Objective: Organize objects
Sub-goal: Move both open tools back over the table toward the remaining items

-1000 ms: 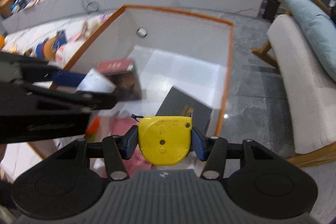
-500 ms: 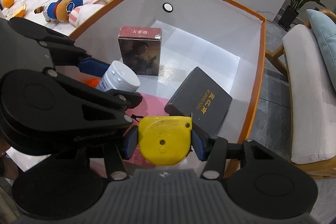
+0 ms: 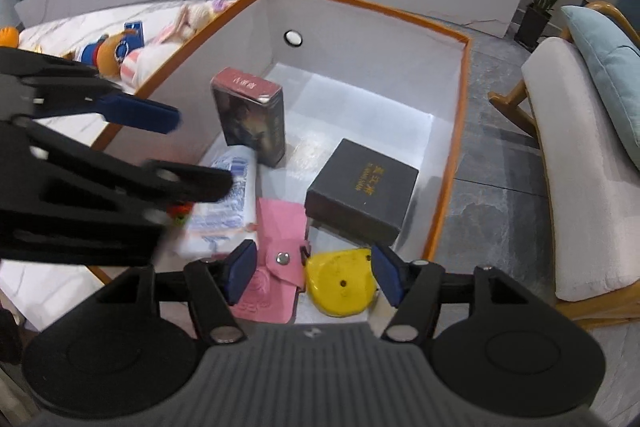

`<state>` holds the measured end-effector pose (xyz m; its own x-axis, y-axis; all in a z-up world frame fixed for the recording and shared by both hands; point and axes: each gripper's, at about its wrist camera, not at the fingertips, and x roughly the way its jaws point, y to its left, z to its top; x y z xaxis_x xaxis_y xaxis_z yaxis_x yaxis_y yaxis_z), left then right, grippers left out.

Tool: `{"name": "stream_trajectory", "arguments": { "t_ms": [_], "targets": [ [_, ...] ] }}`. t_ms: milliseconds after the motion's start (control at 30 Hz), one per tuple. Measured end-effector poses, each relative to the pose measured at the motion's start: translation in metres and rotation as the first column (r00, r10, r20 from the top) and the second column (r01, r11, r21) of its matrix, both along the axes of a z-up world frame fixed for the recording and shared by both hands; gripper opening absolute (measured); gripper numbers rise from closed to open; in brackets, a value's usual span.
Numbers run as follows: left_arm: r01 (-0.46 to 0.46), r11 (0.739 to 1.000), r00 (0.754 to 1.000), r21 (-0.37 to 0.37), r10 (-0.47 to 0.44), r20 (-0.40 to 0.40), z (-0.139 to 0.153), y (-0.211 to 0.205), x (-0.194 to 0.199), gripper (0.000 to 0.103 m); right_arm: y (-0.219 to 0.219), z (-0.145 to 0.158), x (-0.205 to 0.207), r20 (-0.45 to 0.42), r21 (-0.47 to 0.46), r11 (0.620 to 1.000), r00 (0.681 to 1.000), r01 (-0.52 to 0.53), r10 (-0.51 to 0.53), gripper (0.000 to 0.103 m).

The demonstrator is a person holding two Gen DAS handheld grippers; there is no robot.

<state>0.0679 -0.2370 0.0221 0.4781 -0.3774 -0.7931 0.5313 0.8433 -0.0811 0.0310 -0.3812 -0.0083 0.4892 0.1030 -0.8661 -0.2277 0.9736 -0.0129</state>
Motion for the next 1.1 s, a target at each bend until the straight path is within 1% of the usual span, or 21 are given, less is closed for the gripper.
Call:
{"name": "stream_trajectory", "arguments": {
  "t_ms": [133,300,433,633,767,967,1100],
  "targets": [
    [-0.015,0.999,0.999,-0.040,0.017,0.047,0.020,0.024,-0.006,0.076,0.002,0.006,0.004,0.018,0.010,1.000,1.000,0.023,-0.023,0.066],
    [-0.069,0.994,0.992,-0.080,0.076,0.100,0.042,0.068,-0.011,0.081,0.013,0.013,0.011,0.036,0.012,0.999,0.999,0.035,-0.036,0.067],
    [-0.113,0.990,0.984,-0.085,0.124,0.128,0.050,0.103,-0.012,0.085,0.024,0.014,0.018,0.038,-0.001,1.000,0.999,0.031,-0.031,0.068],
    [-0.173,0.984,0.977,-0.049,0.177,0.119,0.039,0.143,-0.009,0.085,0.043,0.015,0.026,0.042,-0.018,1.000,0.999,0.022,-0.021,0.068],
    [-0.191,0.980,0.975,-0.052,0.196,0.103,0.028,0.160,-0.005,0.085,0.053,0.020,0.032,0.060,-0.020,0.999,0.998,0.035,-0.034,0.068],
    [-0.181,0.981,0.980,-0.072,0.186,0.074,0.004,0.173,-0.006,0.085,0.066,0.033,0.046,0.127,0.004,0.994,0.986,0.108,-0.108,0.068],
    [-0.147,0.989,0.987,-0.032,0.149,0.066,-0.014,0.174,-0.006,0.085,0.079,0.042,0.052,0.175,0.028,0.992,0.976,0.124,-0.127,0.068]
  ]
}}
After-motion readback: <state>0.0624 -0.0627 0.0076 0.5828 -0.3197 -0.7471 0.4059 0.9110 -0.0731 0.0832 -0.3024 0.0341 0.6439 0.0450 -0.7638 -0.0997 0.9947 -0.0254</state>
